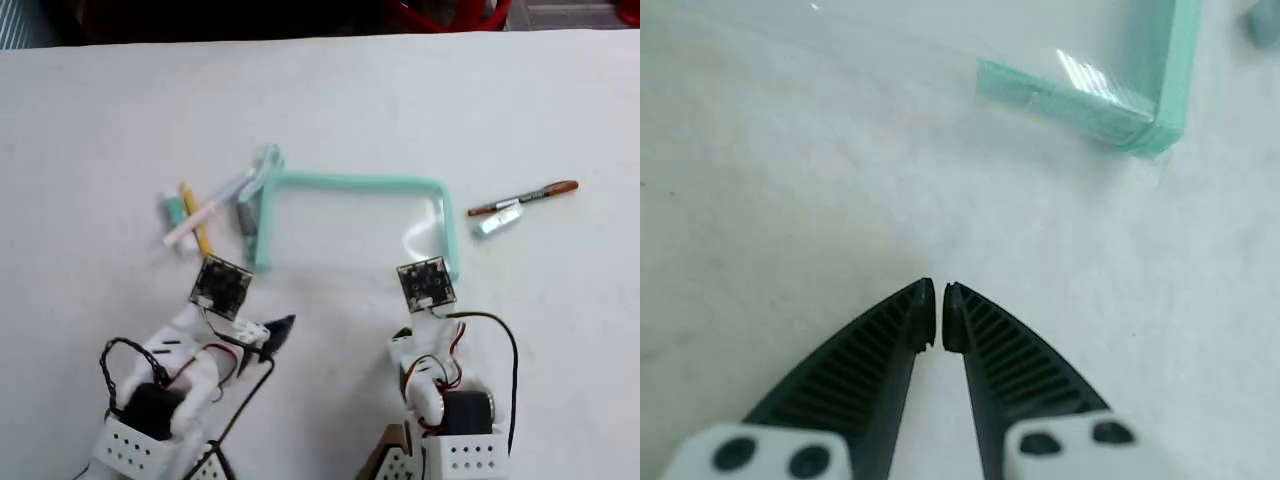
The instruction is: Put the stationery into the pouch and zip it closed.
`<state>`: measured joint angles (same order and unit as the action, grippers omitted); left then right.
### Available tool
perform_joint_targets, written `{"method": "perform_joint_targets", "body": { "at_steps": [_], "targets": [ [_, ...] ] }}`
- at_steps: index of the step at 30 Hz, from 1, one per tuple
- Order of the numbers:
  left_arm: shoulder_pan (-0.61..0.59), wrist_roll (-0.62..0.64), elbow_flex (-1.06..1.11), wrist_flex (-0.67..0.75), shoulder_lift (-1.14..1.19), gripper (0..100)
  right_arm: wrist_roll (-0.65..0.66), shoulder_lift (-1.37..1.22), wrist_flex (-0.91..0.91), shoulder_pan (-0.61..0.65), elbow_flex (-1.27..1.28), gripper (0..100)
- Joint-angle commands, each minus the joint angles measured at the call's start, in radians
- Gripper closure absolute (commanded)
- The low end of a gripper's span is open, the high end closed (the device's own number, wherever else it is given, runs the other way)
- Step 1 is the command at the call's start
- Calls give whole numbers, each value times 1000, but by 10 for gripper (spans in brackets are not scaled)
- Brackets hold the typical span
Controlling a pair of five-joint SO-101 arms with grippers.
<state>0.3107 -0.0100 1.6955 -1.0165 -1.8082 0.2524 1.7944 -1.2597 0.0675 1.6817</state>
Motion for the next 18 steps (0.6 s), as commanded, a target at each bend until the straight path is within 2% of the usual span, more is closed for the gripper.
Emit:
{"method": "perform_joint_targets", "body": {
  "at_steps": [1, 14, 16, 18],
  "targets": [
    [2, 8, -3, -3, -8, 665, -3, 2, -8, -4, 9, 971],
    [2, 8, -3, -3, -8, 666, -3, 2, -8, -4, 9, 971],
    [2, 8, -3, 0, -8, 707, -3, 2, -8, -4, 9, 971],
    [2, 3, -3, 5, -13, 795, -3, 2, -8, -4, 9, 971]
  ]
}}
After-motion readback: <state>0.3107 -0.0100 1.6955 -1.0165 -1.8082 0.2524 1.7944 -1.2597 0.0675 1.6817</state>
